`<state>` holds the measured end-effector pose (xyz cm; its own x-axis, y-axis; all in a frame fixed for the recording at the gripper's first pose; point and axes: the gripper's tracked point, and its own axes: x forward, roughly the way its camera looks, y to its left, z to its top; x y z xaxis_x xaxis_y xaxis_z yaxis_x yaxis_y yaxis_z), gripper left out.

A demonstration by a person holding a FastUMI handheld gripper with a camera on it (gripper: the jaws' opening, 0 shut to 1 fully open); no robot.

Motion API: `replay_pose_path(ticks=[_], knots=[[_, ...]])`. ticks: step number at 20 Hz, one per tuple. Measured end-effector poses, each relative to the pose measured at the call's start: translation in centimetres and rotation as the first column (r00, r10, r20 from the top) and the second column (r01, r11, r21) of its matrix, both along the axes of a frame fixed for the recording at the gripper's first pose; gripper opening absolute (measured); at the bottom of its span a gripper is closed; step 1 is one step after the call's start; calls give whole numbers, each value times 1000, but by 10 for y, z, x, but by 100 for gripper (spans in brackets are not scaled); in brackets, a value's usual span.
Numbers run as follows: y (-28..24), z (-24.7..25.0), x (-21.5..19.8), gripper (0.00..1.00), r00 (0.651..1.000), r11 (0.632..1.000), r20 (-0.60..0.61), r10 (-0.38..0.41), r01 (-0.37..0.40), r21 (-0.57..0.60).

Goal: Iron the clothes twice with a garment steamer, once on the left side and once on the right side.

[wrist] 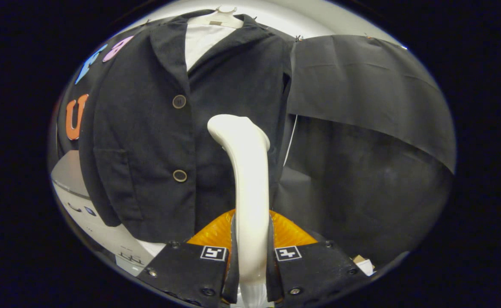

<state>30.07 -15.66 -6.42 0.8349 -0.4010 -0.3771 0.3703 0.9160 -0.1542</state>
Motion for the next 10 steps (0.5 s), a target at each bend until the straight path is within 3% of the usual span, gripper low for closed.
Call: replay_pose_path(ticks=[10], knots=[[1, -4, 3, 28, 997, 1000, -73, -8, 10, 22]])
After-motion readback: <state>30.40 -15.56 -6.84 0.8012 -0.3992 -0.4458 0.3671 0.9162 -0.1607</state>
